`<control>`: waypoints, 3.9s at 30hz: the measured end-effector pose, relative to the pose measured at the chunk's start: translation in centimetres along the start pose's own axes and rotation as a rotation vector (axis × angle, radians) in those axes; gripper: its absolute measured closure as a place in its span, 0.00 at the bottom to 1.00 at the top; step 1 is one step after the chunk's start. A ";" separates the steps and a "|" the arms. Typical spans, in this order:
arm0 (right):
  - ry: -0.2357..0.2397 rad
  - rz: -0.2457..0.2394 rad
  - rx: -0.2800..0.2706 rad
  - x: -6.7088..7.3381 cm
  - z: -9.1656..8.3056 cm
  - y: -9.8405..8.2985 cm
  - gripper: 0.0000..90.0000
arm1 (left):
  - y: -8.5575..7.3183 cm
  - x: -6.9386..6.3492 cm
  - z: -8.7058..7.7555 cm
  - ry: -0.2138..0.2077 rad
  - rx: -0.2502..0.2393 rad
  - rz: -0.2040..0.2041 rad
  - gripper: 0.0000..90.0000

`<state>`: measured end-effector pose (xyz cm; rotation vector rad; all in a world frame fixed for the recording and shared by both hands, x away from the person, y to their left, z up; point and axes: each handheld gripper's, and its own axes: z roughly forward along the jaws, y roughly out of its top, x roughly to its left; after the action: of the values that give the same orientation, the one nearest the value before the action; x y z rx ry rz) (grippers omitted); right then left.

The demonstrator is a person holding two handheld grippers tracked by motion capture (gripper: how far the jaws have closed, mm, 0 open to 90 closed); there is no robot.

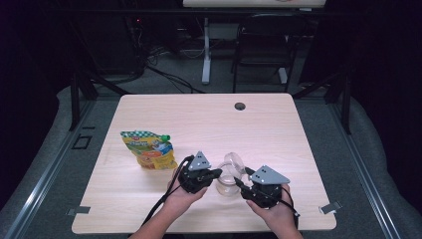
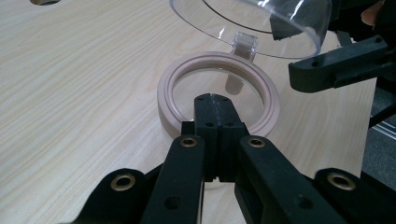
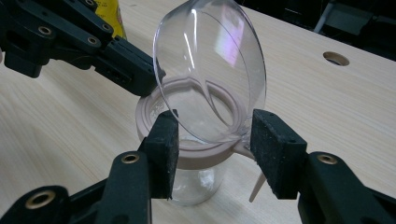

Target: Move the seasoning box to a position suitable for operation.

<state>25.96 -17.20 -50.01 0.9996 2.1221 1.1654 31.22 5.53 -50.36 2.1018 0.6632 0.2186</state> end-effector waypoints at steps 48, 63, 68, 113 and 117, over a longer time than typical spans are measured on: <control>-0.006 0.188 -0.057 -2.6 -1.5 -1.0 0.70 | -0.1 0.1 0.0 -0.004 -0.012 -0.012 1.00; -0.004 0.223 -0.057 -3.3 -1.1 -0.8 0.74 | -0.5 0.6 -1.9 0.031 -0.011 -0.017 1.00; 0.010 0.248 -0.057 -3.9 -0.9 -0.8 0.75 | -1.4 1.2 -3.8 0.061 -0.013 -0.013 0.99; 0.043 0.349 -0.064 -6.1 2.1 -0.7 0.70 | -11.1 8.2 -13.9 0.258 -0.064 -0.229 0.84; 0.053 0.342 -0.067 -5.9 2.4 -1.1 0.65 | -11.3 8.3 -13.7 0.257 -0.061 -0.241 0.83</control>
<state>30.82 -21.08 -51.63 1.3507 1.9864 1.4267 28.58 24.89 -52.22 1.9319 1.0416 0.3723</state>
